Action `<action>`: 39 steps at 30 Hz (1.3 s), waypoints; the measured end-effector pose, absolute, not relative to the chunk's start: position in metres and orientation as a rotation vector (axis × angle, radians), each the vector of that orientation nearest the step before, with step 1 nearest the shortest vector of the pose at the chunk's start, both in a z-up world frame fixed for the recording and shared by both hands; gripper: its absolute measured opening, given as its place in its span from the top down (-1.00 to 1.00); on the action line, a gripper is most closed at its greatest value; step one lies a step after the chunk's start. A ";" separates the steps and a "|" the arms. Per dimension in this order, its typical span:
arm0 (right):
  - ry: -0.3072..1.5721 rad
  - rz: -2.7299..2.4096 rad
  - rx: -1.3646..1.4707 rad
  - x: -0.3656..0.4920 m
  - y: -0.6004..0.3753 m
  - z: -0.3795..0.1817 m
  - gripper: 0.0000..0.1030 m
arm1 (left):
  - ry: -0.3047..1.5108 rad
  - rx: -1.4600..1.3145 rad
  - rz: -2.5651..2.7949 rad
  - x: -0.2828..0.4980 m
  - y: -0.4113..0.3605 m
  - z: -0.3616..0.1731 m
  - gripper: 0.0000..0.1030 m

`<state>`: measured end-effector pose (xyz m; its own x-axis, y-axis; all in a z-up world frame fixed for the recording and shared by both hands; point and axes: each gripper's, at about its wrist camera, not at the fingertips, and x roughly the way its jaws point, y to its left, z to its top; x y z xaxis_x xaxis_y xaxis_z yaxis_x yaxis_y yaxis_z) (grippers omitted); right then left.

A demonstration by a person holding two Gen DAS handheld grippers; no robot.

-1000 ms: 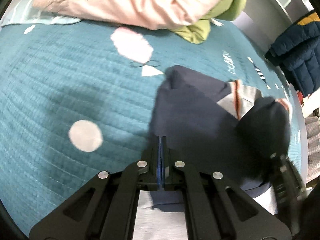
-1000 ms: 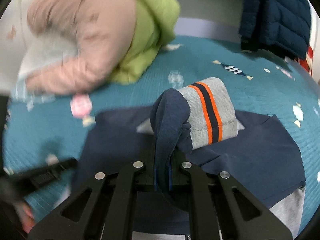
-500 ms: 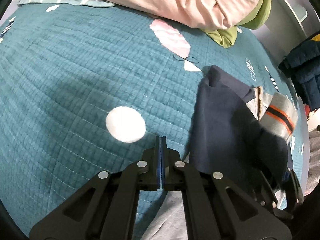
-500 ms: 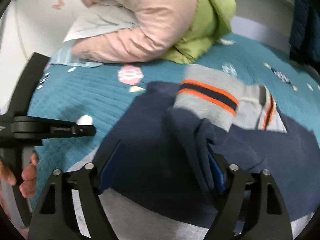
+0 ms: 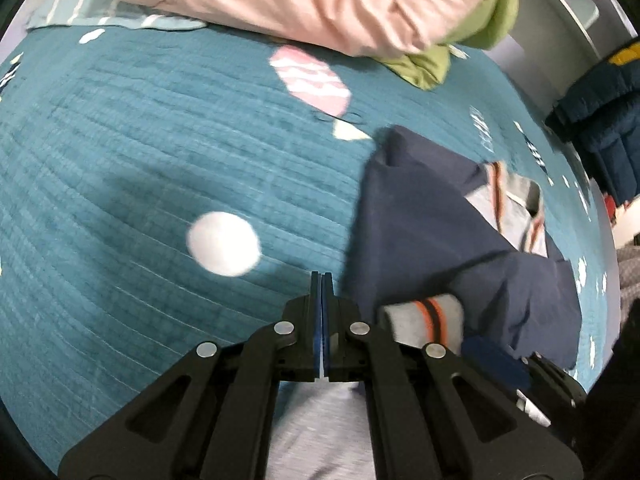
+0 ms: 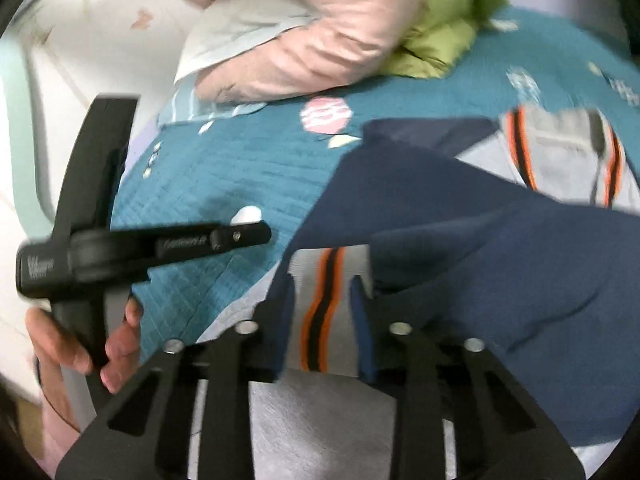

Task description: Fold large clothes

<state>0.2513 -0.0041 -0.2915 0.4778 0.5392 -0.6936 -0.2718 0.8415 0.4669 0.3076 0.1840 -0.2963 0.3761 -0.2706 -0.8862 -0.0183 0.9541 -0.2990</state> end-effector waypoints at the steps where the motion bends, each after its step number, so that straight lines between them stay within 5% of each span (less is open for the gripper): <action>1: 0.938 0.492 0.325 0.250 -0.011 -0.287 0.66 | 1.178 -0.270 -0.175 0.308 0.178 -0.295 0.99; 8: 0.878 0.227 0.295 0.244 -0.092 -0.254 0.92 | 1.172 -0.240 -0.315 0.302 0.122 -0.284 0.99; 17: 1.009 0.129 0.228 0.241 -0.111 -0.319 0.99 | 1.191 -0.151 -0.449 0.289 0.027 -0.323 1.00; 39: 0.870 -0.188 0.263 0.190 -0.234 -0.302 0.99 | 1.105 -0.114 -0.366 0.291 0.061 -0.318 0.99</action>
<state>0.1902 -0.2343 -0.3018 0.6317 -0.0555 -0.7733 0.2685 0.9513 0.1511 0.2914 0.0610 -0.3180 0.3959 -0.3445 -0.8512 0.2319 0.9344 -0.2703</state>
